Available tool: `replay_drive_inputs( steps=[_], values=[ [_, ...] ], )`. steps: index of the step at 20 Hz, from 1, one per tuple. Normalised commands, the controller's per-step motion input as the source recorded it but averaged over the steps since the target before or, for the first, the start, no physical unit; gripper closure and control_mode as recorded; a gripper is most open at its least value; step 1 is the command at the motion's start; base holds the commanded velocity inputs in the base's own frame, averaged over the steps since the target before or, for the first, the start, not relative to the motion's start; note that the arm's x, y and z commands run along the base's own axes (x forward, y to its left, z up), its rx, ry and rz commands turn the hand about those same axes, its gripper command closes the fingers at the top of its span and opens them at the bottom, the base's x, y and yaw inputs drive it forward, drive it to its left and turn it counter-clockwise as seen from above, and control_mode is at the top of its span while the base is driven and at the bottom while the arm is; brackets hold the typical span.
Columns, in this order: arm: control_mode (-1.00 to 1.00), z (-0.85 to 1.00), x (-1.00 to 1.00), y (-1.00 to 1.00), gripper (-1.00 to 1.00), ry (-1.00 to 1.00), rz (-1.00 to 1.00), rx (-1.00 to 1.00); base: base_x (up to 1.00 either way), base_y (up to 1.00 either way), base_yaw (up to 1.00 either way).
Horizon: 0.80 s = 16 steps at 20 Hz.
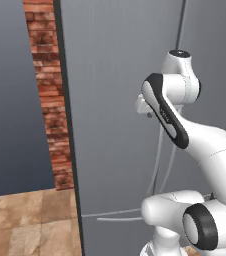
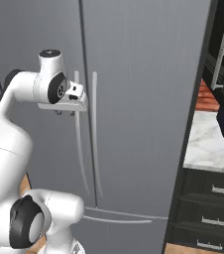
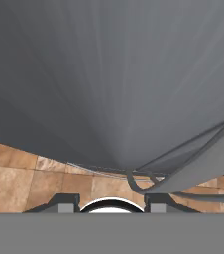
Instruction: There is a bowl on the dining counter. Grab a lemon wedge from the fridge and place it in the bowl. Then get the liquor bottle and glass cup from the cabinet and place them next to the bowl.
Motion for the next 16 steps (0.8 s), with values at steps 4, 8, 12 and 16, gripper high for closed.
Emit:
replay_drive_inputs(
  steps=[4,8,12,16],
  values=[
    [1.0,0.0,0.0,0.0,-1.0,0.0,0.0,0.0,-0.15,0.0,0.0],
    [1.0,0.0,0.0,0.0,-1.0,0.0,0.0,0.0,-0.7,0.0,0.0],
    [1.0,0.0,0.0,0.0,-1.0,0.0,0.0,0.0,-0.72,-0.09,0.0],
    [1.0,0.0,0.0,0.0,-1.0,0.0,0.0,0.0,-0.45,-0.19,0.0]
  ],
)
